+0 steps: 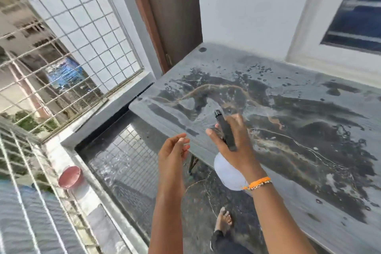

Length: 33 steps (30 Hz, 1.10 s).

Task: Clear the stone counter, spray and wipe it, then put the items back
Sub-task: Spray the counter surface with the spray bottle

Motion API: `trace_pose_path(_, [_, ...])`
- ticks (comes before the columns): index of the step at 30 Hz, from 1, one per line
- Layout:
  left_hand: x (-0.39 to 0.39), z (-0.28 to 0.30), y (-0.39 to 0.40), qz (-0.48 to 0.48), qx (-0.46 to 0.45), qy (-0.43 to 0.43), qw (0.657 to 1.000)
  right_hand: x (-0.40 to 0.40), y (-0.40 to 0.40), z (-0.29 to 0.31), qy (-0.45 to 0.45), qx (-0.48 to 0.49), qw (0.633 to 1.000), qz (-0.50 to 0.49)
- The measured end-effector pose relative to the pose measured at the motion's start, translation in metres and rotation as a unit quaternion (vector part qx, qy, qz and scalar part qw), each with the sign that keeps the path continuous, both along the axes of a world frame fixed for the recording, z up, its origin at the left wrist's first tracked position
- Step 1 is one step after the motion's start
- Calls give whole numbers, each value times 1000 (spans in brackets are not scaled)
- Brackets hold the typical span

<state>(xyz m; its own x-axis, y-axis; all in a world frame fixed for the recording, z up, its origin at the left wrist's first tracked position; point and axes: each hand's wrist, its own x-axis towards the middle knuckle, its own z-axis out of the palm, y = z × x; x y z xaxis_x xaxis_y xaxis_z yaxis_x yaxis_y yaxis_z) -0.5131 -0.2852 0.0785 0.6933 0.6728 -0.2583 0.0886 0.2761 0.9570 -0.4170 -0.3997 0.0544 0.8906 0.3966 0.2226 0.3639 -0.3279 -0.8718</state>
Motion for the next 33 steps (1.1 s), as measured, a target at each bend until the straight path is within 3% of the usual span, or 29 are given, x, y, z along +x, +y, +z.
trace_pose_path(3, [31, 0, 35, -16, 16, 8, 1000, 36, 37, 2, -47, -18, 999, -10])
trace_pose_path(11, [131, -2, 116, -91, 37, 38, 994, 125, 114, 8, -4, 28, 996, -79])
trace_pose_path(14, [161, -13, 137, -123, 25, 44, 991, 145, 134, -3, 52, 19, 994, -95])
trace_pose_path(17, [204, -26, 164, -152, 62, 61, 985, 174, 153, -13, 181, 53, 973, -129])
trace_pose_path(19, [242, -43, 186, -187, 183, 108, 959, 200, 167, -17, 263, 111, 947, -147])
trace_pose_path(22, [299, -77, 226, -312, 369, 178, 858, 249, 198, -26, 313, 159, 918, -186])
trace_pose_path(25, [336, -97, 252, -404, 449, 155, 782, 289, 222, -31, 349, 170, 899, -204])
trace_pose_path(29, [378, -117, 286, -439, 501, 173, 726, 337, 252, -38, 391, 153, 876, -237])
trace_pose_path(33, [399, -124, 301, -450, 481, 149, 737, 367, 262, -52, 419, 111, 856, -281])
